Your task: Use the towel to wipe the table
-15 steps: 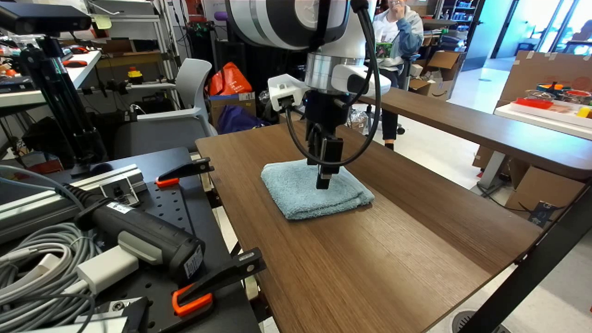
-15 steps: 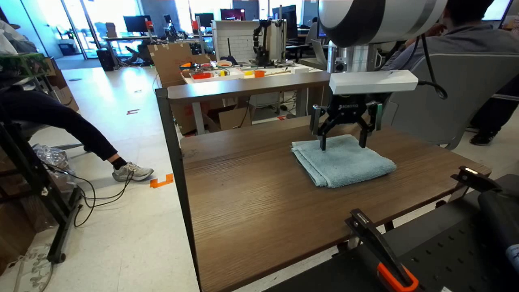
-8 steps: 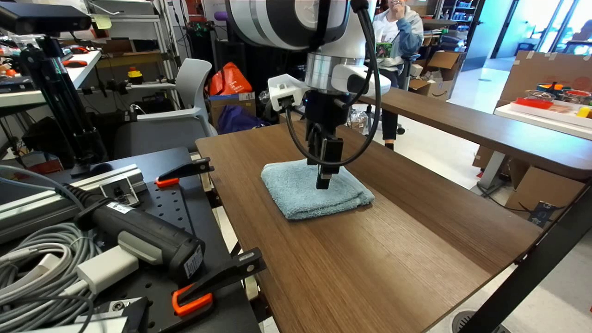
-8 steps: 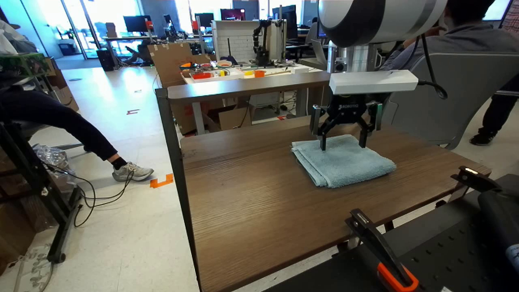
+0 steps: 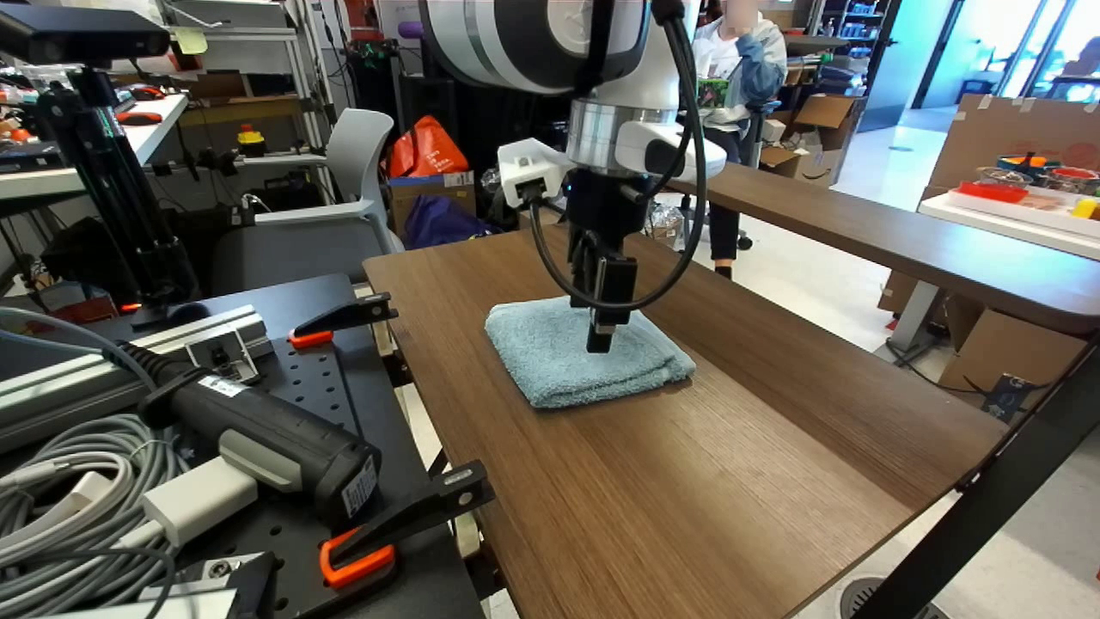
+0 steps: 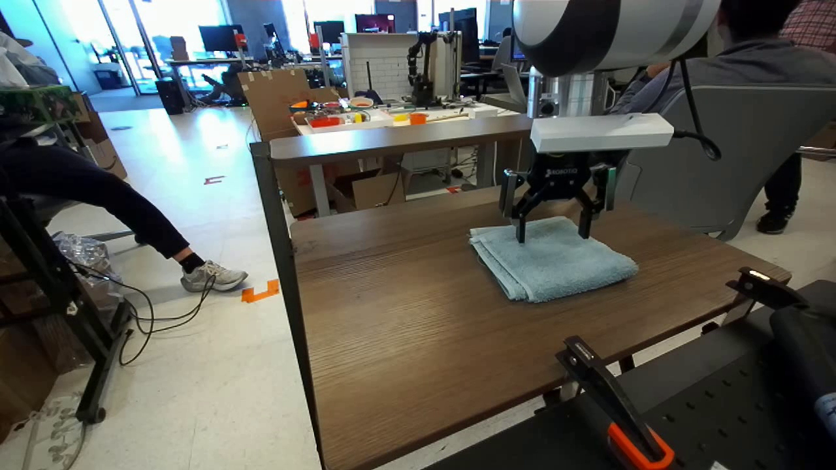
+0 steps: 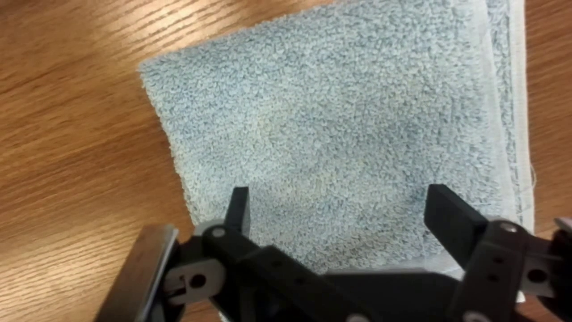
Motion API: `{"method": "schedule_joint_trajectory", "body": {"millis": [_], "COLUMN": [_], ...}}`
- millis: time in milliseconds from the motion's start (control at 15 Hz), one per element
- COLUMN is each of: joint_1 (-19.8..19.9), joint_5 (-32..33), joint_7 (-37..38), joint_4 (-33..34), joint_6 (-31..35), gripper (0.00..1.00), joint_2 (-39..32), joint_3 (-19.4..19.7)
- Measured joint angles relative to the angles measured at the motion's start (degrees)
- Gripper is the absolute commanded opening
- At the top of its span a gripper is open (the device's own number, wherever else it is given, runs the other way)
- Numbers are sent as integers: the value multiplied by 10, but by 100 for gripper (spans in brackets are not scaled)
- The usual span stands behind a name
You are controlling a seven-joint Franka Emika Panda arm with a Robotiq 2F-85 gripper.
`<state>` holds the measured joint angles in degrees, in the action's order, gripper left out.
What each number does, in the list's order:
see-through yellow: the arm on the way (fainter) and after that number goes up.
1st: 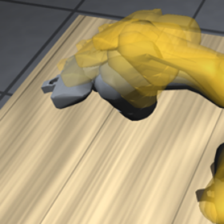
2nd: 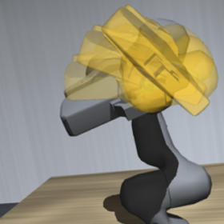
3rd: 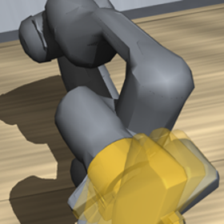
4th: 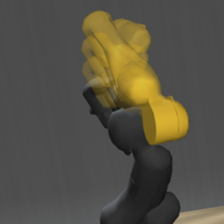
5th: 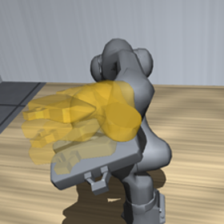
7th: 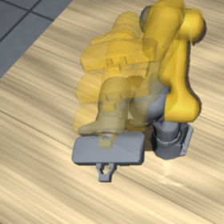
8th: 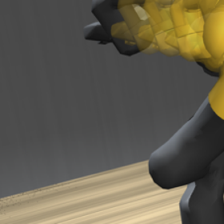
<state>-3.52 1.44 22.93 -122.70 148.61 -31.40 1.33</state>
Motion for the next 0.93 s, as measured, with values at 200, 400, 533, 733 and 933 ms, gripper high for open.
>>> {"method": "schedule_joint_trajectory", "body": {"millis": [200,400,533,733,933], "joint_1": [-4,-15,-25,-38,-53], "joint_5": [-1,-1,-1,-1,-8], "joint_7": [2,9,20,33,34], "joint_4": [1,10,23,40,57], "joint_6": [0,0,-2,-2,1], "gripper": [100,100,95,69,47], "joint_2": [-8,-29,-43,-63,-80], "joint_3": [2,9,15,19,16]}}
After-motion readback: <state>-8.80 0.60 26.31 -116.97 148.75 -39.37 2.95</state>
